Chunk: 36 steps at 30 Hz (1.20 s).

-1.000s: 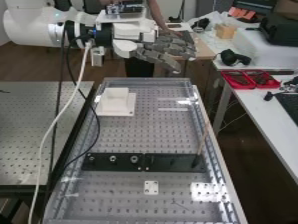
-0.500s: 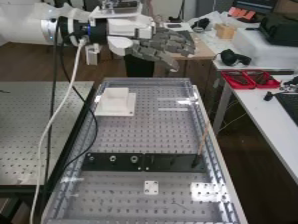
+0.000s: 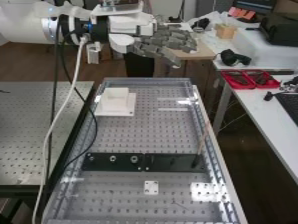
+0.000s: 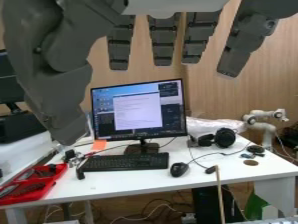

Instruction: Grab the paper clip and place it in the clear container

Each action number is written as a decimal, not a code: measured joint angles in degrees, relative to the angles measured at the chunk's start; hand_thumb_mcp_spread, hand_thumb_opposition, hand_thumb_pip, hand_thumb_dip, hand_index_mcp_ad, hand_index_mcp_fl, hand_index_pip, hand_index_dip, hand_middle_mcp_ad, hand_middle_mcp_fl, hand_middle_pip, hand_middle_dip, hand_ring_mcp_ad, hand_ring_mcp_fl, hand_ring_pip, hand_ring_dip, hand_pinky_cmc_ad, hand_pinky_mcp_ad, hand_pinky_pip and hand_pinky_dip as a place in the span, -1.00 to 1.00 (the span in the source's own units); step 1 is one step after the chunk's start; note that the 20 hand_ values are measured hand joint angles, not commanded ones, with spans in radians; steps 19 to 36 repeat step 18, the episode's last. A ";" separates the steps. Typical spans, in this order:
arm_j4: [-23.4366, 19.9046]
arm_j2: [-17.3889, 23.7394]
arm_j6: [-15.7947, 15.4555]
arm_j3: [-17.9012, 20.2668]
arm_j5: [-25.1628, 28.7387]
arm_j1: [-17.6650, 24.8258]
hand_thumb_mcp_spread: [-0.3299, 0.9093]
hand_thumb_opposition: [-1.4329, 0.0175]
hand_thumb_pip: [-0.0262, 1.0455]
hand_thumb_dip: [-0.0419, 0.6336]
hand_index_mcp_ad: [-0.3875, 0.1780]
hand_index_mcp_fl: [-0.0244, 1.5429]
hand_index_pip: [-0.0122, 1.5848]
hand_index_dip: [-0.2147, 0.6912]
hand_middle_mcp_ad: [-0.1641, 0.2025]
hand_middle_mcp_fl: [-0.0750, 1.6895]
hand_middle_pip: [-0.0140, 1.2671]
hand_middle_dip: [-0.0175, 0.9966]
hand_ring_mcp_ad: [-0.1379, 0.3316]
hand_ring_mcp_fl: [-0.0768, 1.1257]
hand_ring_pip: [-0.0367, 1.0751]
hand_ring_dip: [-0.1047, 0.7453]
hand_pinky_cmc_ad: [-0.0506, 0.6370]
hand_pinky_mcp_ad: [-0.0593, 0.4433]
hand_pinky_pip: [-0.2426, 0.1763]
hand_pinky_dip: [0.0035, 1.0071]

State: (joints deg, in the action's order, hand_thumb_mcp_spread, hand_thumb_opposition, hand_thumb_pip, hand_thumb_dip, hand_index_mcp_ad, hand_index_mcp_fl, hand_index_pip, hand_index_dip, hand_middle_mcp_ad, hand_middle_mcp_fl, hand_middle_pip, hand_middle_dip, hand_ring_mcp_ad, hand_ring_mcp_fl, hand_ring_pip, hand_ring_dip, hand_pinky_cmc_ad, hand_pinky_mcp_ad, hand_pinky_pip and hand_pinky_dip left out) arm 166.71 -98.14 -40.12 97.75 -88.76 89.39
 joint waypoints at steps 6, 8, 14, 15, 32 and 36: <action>0.42 0.25 -0.40 0.06 0.02 -0.03 -0.06 0.00 -0.01 -0.33 -0.17 -0.92 -0.78 -0.24 0.34 -0.91 -0.78 -0.59 0.09 -0.87 -0.75 -0.49 0.16 0.33 -0.34 0.00; 0.53 0.43 -0.56 0.09 0.12 -0.05 -0.06 0.00 -0.03 -0.40 -0.17 -0.91 -0.80 -0.24 0.34 -0.91 -0.78 -0.59 0.07 -0.87 -0.75 -0.49 0.17 0.35 -0.34 -0.01; 0.73 0.62 -0.62 0.14 0.27 -0.22 -0.06 -0.01 -0.05 -0.49 -0.17 -0.90 -0.82 -0.22 0.36 -0.91 -0.78 -0.59 0.11 -0.87 -0.75 -0.49 0.21 0.35 -0.34 0.02; 0.75 0.62 -0.59 0.14 0.27 -0.24 -0.07 -0.01 -0.05 -0.49 -0.17 -0.90 -0.82 -0.21 0.36 -0.91 -0.78 -0.59 0.11 -0.87 -0.75 -0.49 0.21 0.35 -0.34 0.02; 0.79 0.66 -0.59 0.13 0.23 -0.37 -0.06 -0.01 -0.05 -0.49 -0.17 -0.90 -0.83 -0.21 0.36 -0.91 -0.78 -0.59 0.11 -0.87 -0.75 -0.49 0.21 0.35 -0.34 0.02; 0.79 0.66 -0.59 0.13 0.23 -0.37 -0.06 -0.01 -0.05 -0.49 -0.17 -0.90 -0.83 -0.21 0.36 -0.91 -0.78 -0.59 0.11 -0.87 -0.75 -0.49 0.21 0.35 -0.34 0.02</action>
